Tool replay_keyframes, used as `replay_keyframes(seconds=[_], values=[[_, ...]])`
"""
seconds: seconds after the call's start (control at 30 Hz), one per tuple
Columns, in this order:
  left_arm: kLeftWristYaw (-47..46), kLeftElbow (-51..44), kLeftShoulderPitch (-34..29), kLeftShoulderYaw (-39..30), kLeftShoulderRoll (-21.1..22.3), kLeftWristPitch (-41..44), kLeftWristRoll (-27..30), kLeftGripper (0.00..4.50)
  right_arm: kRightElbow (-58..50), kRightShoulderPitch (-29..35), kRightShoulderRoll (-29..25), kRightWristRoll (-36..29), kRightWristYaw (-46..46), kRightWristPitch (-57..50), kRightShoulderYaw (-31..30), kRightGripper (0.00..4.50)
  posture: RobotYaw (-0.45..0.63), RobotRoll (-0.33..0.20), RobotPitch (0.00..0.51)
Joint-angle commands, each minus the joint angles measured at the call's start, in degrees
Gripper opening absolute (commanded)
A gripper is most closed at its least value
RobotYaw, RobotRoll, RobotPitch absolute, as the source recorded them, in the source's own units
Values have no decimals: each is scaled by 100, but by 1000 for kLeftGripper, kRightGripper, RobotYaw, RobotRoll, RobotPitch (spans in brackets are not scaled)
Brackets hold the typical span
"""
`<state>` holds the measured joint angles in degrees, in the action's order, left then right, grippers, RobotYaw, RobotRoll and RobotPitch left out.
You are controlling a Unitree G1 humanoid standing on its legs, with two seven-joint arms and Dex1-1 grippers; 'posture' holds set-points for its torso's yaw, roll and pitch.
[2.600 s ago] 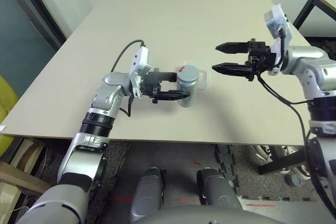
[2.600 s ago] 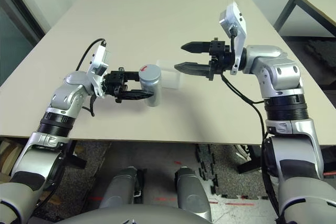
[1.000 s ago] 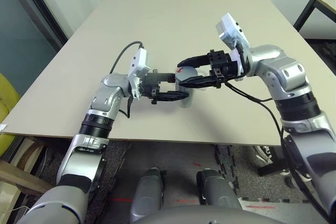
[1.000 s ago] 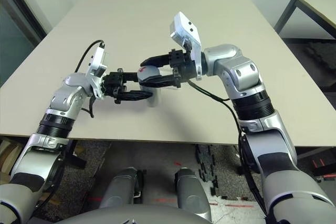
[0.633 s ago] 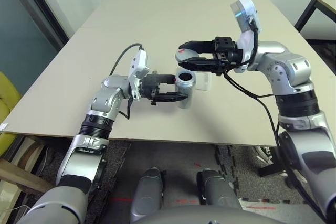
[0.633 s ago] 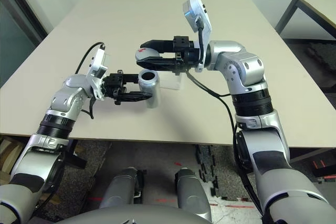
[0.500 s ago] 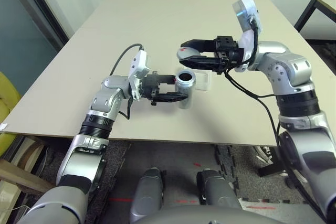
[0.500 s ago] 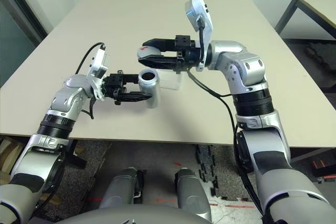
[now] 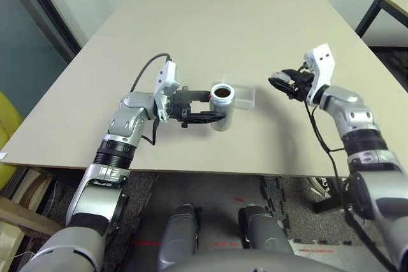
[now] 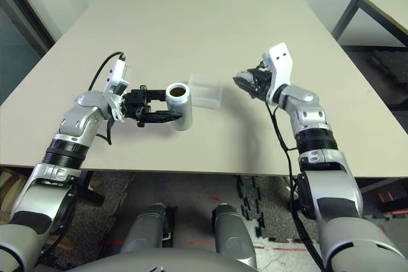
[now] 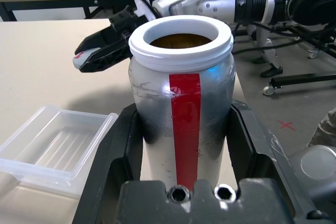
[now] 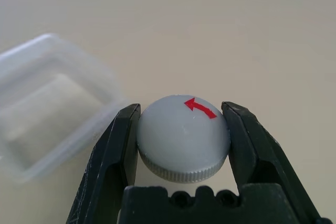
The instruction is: Pour the medicine from the bottle into the box.
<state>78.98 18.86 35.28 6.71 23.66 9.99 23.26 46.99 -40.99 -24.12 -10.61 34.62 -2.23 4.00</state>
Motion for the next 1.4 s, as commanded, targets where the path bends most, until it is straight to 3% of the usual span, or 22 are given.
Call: replay_keyframes(seconds=[0.03, 0.43, 0.47, 0.6, 0.73, 0.87, 0.97, 1.13, 1.33, 1.4], values=[[-59, -31, -35, -79, 38, -5, -2, 2448, 347, 17, 88, 111, -235, 210, 99, 2598, -25, 0, 48], [-146, -47, -6, -120, 3, 17, -14, 2448, 1198, -30, 148, 405, -386, 217, 82, 2598, -31, 0, 48], [-156, -44, -7, -112, -4, 23, -19, 2448, 1211, -42, 108, 416, -344, 208, 78, 3324, -31, 0, 48], [-281, 18, 55, -105, -36, -19, -86, 2448, 1002, -77, -88, 424, -28, 253, 53, 4480, -36, 0, 51], [-627, 205, 178, -72, -67, -96, -327, 2448, 585, -69, -260, 272, 306, 283, 174, 4500, -38, 0, 53], [-1149, 491, 388, -151, -204, -403, -580, 2448, -720, 202, -368, -321, 1180, -346, 292, 4500, -42, 0, 53], [-1581, 799, 593, -252, -333, -651, -729, 2448, -1356, 417, -425, -408, 1298, -702, 260, 4500, -42, 0, 53], [-3386, 2294, 1530, -200, -612, -1614, -1746, 2448, -2394, 779, -435, -667, 1566, -1313, 180, 4500, -56, 0, 45], [-4136, 3833, 2163, 382, -769, -2488, -2821, 2448, -2532, 886, -426, -633, 1570, -1450, 129, 4500, -69, 0, 39], [-4483, 4303, 2495, 878, -794, -2747, -3496, 2448, -2574, 919, -440, -658, 1576, -1470, 146, 4500, -73, 0, 36]])
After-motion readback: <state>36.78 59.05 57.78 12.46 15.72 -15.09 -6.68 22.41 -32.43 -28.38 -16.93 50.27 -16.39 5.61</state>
